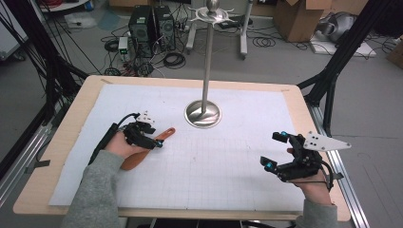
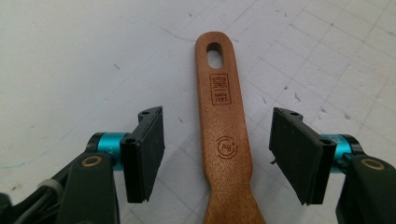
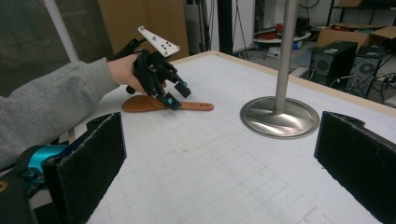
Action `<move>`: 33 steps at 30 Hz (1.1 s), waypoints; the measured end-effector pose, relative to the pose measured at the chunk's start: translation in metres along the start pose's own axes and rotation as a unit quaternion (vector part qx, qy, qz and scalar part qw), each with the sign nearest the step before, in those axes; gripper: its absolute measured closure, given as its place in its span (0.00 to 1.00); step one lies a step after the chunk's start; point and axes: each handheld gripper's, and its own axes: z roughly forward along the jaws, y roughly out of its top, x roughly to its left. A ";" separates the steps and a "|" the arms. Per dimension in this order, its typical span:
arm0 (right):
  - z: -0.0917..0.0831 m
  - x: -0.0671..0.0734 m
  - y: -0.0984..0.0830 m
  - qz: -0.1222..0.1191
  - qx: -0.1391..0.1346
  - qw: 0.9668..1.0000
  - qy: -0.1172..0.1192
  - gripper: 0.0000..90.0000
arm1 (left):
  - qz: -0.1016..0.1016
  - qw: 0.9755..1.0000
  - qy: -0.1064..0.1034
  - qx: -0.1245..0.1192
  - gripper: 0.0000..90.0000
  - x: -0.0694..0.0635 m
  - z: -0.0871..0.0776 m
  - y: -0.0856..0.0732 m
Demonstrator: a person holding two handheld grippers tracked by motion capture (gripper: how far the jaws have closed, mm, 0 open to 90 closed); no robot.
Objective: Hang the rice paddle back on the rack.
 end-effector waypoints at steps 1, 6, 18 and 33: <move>0.000 0.000 0.000 -0.002 0.000 1.000 0.001 0.01 | -0.001 1.000 -0.001 0.000 0.41 0.000 0.001 0.000; 0.000 -0.001 0.000 0.001 0.000 1.000 0.001 0.01 | 0.004 1.000 0.001 0.007 0.43 0.000 0.001 0.000; 0.003 -0.001 -0.003 0.003 0.004 1.000 0.007 0.01 | 0.001 1.000 0.006 0.009 0.46 0.000 0.002 -0.001; 0.001 -0.003 -0.004 0.008 0.000 1.000 0.000 0.01 | -0.007 1.000 0.005 0.019 0.53 0.000 -0.001 -0.001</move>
